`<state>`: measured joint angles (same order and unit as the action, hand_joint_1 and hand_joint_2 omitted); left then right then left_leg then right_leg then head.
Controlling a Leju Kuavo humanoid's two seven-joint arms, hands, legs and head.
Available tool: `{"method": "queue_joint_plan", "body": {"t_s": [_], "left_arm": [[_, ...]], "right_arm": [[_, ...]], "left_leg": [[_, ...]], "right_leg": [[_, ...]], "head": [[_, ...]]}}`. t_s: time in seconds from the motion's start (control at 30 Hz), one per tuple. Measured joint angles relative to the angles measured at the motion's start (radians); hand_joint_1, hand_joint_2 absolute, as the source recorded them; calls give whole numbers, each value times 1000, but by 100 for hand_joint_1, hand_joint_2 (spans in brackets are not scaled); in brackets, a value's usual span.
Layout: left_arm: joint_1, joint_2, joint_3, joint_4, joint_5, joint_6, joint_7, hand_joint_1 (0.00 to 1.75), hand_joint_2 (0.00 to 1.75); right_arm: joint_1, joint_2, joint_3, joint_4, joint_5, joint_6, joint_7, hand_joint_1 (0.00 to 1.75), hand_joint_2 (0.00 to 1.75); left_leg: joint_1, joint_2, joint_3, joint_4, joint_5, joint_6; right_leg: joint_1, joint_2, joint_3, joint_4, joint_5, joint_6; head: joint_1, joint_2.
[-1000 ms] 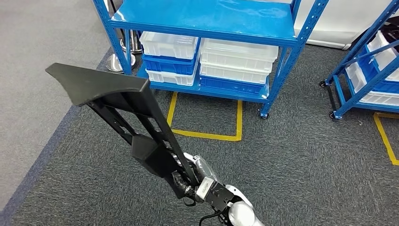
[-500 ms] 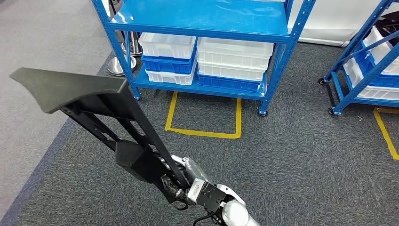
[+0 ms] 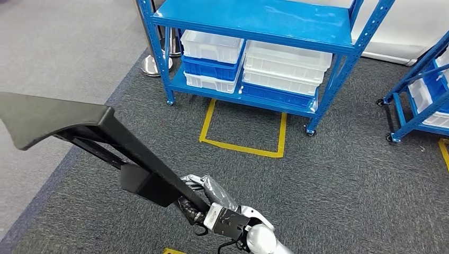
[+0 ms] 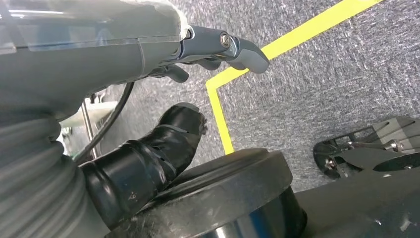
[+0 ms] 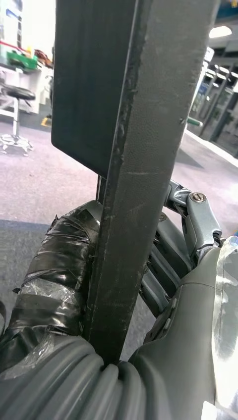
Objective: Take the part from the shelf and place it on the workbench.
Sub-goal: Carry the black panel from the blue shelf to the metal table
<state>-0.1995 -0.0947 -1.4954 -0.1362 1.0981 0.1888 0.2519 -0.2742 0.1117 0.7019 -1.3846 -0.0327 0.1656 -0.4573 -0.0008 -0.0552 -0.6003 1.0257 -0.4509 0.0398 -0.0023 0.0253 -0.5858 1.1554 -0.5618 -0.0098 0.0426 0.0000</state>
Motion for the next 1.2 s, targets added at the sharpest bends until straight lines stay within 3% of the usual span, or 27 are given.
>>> {"method": "queue_joint_plan", "body": {"t_s": [0.07, 0.1, 0.17, 0.2, 0.27, 0.33, 0.4, 0.43, 0.53, 0.6, 0.67, 0.73, 0.83, 0.87, 0.9, 0.93, 0.97, 1.03, 1.1, 1.13, 1.2], "left_arm": [[-4, -4, 0, 0, 0, 0, -1, 0, 175], [-5, -5, 0, 0, 0, 0, -1, 0, 175], [-5, -5, -1, 0, 0, 0, -1, 0, 175], [-5, -4, -1, 0, 0, 0, -1, 0, 175], [-7, -3, -2, 1, 0, 0, -2, 0, 175], [-8, 0, -3, 1, -5, -1, -13, 0, 175], [2, 13, -9, 2, -26, -18, -58, 0, 175], [13, 25, -14, 2, -40, -36, -94, 0, 175], [51, 62, -29, 4, -63, -87, -176, 0, 175], [66, 74, -34, 6, -66, -95, -188, 0, 175], [75, 80, -40, 6, -66, -97, -191, 0, 175], [80, 83, -45, 7, -64, -100, -191, 0, 175], [80, 85, -49, 7, -62, -103, -190, 0, 175], [80, 86, -49, 7, -61, -103, -189, 0, 175], [81, 87, -50, 7, -59, -104, -189, 0, 175], [83, 87, -50, 7, -56, -104, -188, 0, 175], [84, 88, -50, 7, -54, -105, -188, 0, 175], [84, 89, -50, 7, -50, -105, -187, 0, 175], [83, 90, -50, 7, -47, -106, -187, 0, 175], [83, 91, -50, 7, -46, -106, -186, 0, 175], [86, 95, -50, 8, -45, -106, -186, 0, 175]], "right_arm": [[-2, 0, 1, 0, 1, -3, -1, 159, 175], [-2, -1, 1, 0, 1, -6, -1, 159, 175], [-3, -1, 3, 0, 3, -11, -2, 159, 175], [-3, -1, 3, 0, 4, -12, -2, 159, 175], [-5, 0, 5, -1, 7, -14, -3, 159, 175], [-4, -1, 5, 0, 15, -25, -3, 159, 175], [1, -6, 3, 2, 37, -43, -2, 159, 175], [5, -9, 0, 2, 52, -49, -3, 159, 175], [15, -19, -17, 2, 81, -48, -10, 159, 175], [18, -23, -28, 2, 87, -46, -13, 159, 175], [20, -24, -33, 2, 94, -44, -13, 159, 175], [22, -24, -38, 1, 106, -35, -13, 159, 175], [29, -24, -52, 0, 120, -21, -13, 159, 175], [33, -25, -56, 1, 122, -17, -13, 159, 175], [36, -25, -58, 2, 124, -14, -12, 159, 175], [38, -25, -60, 3, 125, -11, -13, 159, 175], [38, -25, -60, 3, 126, -10, -13, 159, 175], [38, -24, -62, 3, 127, -9, -13, 159, 175], [38, -24, -65, 4, 127, -6, -15, 159, 175], [37, -23, -65, 5, 127, -4, -15, 159, 175], [36, -20, -66, 5, 127, 1, -16, 159, 175]], "left_leg": [[-1, -18, -7, 3, 6, -9], [0, -26, -12, 3, 11, -14], [2, -42, -19, 1, 19, -27], [0, -38, -24, 7, 13, -32], [-3, -6, -49, 67, -32, -42], [-3, 26, -94, 192, -103, -52], [-1, 35, -110, 268, -131, -59], [1, 40, -92, 251, -118, -61], [1, 91, 20, 56, -45, -62], [-5, 116, 47, -8, -35, -50], [-5, 104, 43, -13, -32, -33], [0, 86, 41, -20, -23, -18], [3, 58, 33, -23, -14, 0], [3, 47, 30, -21, -12, 1], [3, 35, 27, -19, -11, 2], [3, 23, 25, -15, -11, 2], [3, 11, 24, -11, -11, 1], [2, -12, 20, -2, -13, -4], [2, -32, 10, 4, -12, -15], [3, -41, 5, 5, -9, -23], [6, -48, -2, 6, -6, -36]], "right_leg": [[0, 37, 47, -102, 34, -7], [1, 46, 52, -118, 34, -8], [-1, 29, 51, -126, 40, -11], [-5, 18, 51, -131, 46, -15], [-12, -7, 49, -141, 56, -24], [-10, -34, 42, -140, 59, -27], [-9, -61, 35, -135, 59, -27], [-10, -71, 33, -133, 59, -26], [-7, -94, 31, -127, 57, -20], [0, -107, 26, -124, 57, -12], [5, -124, 23, -123, 57, -3], [3, -104, 16, -99, 34, 6], [-3, -41, -52, 61, -58, 12], [-3, -34, -78, 117, -79, 13], [-3, -32, -90, 145, -81, 12], [-4, -30, -87, 139, -65, 11], [-4, -26, -67, 98, -33, 8], [-7, 7, -9, -26, 27, 3], [-9, 40, 20, -94, 46, -1], [-8, 44, 21, -100, 44, -3], [-9, 26, 21, -108, 50, -12]], "head": [[0, 0], [0, 0], [0, 0], [-1, 0], [-6, 0], [-11, 0], [-11, 0], [-11, 0], [-12, 0], [-11, 0], [-10, 0], [-9, 0], [-9, 0], [-9, 0], [-9, 0], [-9, 0], [-9, 0], [-9, 0], [-9, 0], [-9, 0], [-9, 0]]}}
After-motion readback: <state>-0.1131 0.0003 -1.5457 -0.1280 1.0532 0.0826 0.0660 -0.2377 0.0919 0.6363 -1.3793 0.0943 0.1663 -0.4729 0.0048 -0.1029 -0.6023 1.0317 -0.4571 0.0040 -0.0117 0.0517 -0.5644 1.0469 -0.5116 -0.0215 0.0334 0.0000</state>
